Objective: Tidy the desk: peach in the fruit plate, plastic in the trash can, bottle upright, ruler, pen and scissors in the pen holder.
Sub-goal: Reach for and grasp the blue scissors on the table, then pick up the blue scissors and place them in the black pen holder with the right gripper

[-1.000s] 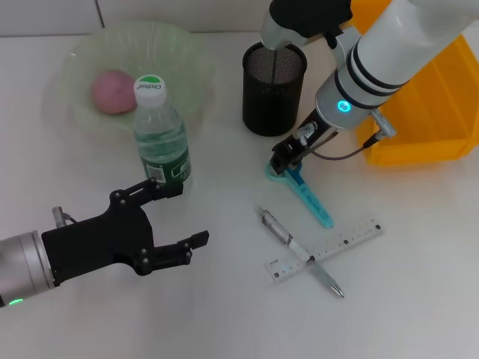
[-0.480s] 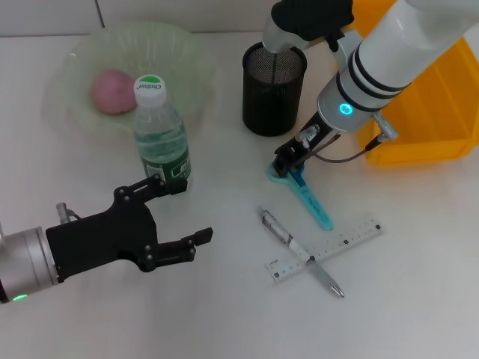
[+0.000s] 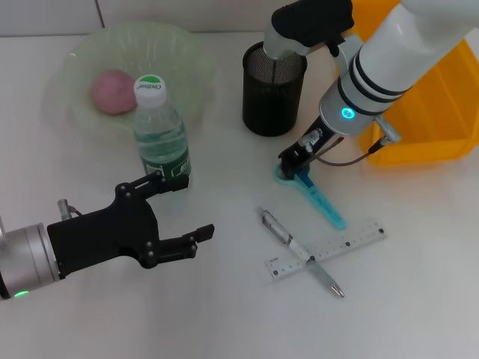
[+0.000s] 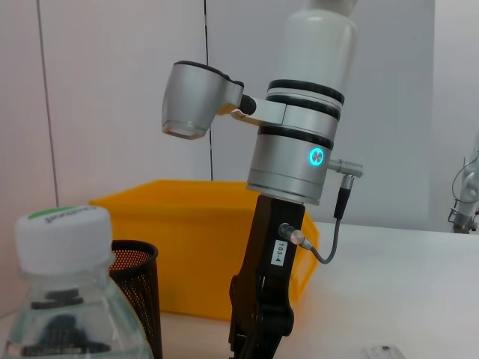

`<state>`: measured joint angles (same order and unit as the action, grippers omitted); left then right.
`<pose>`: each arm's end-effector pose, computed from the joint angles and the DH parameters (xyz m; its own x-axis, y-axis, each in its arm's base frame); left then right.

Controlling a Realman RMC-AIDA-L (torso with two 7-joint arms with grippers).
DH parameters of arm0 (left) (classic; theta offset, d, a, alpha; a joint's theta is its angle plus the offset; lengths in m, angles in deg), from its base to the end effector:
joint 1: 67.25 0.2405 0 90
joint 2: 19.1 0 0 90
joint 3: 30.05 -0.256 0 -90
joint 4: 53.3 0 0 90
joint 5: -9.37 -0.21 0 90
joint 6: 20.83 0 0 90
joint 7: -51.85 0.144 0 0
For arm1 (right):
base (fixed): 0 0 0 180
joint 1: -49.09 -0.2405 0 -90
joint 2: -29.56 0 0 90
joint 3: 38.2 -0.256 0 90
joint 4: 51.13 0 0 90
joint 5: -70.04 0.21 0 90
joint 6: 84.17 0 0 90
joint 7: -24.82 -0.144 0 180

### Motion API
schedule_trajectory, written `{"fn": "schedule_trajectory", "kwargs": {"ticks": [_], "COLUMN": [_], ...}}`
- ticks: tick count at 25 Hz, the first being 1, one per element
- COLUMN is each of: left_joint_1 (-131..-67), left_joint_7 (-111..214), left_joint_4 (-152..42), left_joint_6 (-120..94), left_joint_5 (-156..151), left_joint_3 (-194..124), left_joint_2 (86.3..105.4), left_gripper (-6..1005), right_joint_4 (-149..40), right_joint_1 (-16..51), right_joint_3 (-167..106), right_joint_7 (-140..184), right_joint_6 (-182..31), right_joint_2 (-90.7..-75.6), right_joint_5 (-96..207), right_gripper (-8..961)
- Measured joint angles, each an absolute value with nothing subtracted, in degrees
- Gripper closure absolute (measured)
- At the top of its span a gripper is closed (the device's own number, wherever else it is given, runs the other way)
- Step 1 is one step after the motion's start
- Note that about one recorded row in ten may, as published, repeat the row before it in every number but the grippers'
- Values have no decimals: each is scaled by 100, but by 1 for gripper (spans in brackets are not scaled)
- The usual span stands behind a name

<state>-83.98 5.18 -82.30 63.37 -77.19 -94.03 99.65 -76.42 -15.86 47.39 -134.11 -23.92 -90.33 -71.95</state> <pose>-0.2925 0.2626 -0.0430 0.8298 0.0510 0.5557 0.2627 -0.9143 -0.3084 0.1536 0.4161 -0.0993 0.5997 -0.7797 0.1802 -0.6382 -0.6018 -0.4802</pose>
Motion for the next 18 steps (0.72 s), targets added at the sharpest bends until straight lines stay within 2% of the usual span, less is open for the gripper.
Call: {"fn": "schedule_trajectory", "kwargs": {"ticks": [4,9,18], "left_joint_1": [-8427,-8451,-8457], "left_joint_7": [517,495,477], "left_joint_4": [-8230,-8224,-8235], "left_joint_6": [6337,6329,6328], "left_joint_5": [-7720,-7735,-7719], "left_joint_3": [-9403,-9386,-9350], "left_joint_2": [9965,9959,9946], "left_gripper": [154,154,154], "right_joint_4": [-7646,-7961,-9749], "right_joint_1": [-1579,-1383,-591], "right_joint_3": [4813,4822,4745], "right_joint_7": [-13409,-13401,-13406], "right_joint_6": [-2407,-2373,-1805], "right_joint_2": [-9032,-9033,-8989], "right_joint_5": [-7176,-7175,-7173], "right_gripper": [787,845,846]}}
